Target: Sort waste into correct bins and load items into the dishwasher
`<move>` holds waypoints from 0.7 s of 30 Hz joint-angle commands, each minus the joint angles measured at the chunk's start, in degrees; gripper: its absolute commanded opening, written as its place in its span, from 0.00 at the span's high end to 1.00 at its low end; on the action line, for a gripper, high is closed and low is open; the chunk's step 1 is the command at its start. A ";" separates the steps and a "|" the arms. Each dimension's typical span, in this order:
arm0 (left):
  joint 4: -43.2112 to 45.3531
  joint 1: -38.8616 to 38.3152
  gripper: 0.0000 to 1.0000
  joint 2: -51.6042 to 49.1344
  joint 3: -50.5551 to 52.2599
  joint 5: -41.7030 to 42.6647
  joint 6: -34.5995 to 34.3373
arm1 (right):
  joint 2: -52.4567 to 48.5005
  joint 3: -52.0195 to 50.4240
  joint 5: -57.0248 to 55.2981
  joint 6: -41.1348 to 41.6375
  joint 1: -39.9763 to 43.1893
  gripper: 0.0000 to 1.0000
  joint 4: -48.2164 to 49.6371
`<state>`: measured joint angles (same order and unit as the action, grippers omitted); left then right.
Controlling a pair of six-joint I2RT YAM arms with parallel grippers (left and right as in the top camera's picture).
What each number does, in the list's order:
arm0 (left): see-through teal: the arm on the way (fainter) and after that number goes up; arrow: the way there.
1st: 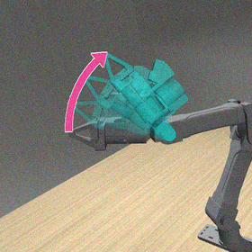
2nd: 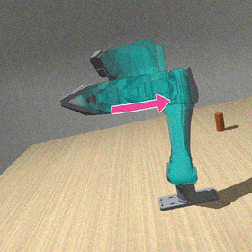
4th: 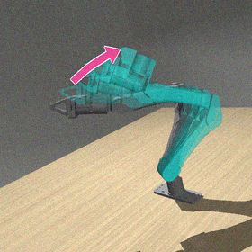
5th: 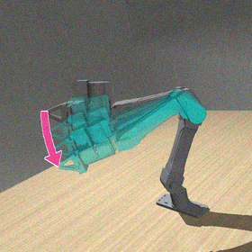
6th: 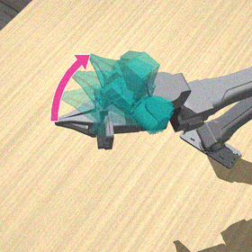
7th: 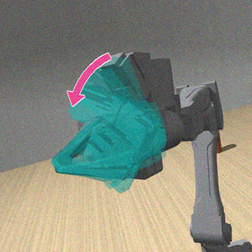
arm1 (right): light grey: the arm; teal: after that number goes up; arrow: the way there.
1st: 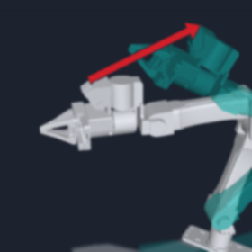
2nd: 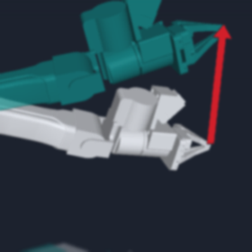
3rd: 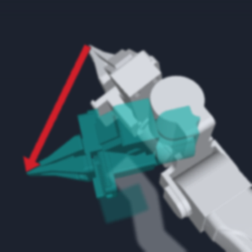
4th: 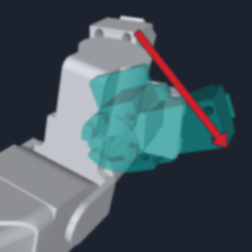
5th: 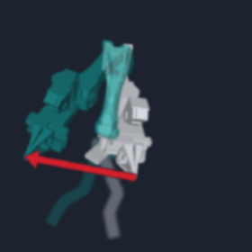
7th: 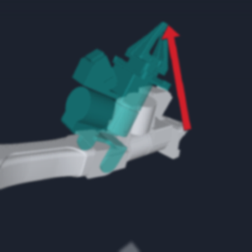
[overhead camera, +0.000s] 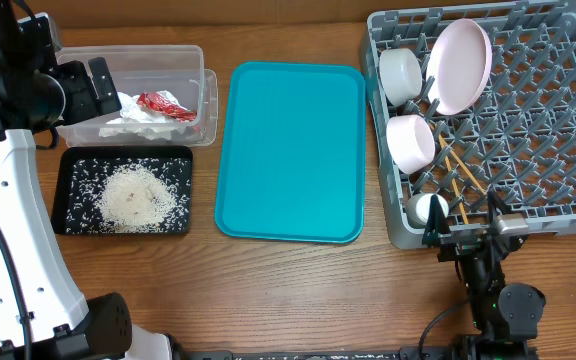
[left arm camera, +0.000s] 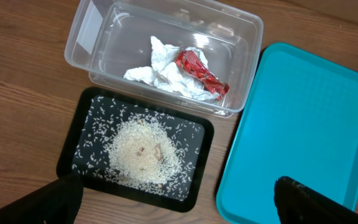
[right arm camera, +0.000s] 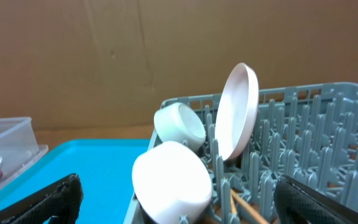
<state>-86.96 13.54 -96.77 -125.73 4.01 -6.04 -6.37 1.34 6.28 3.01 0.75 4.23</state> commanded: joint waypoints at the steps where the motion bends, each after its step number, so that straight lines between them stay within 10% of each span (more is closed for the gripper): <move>1: 0.24 -0.04 0.00 -0.33 -0.02 -0.13 0.07 | 3.13 -0.87 0.90 0.20 0.26 0.00 -0.26; 21: 0.24 -0.04 0.00 -0.33 -0.02 -0.13 0.04 | 6.21 -0.87 1.33 0.22 0.17 0.00 -8.22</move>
<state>-86.98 13.54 -96.77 -125.73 4.01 -6.04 -0.84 1.04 7.27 3.01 0.75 -4.21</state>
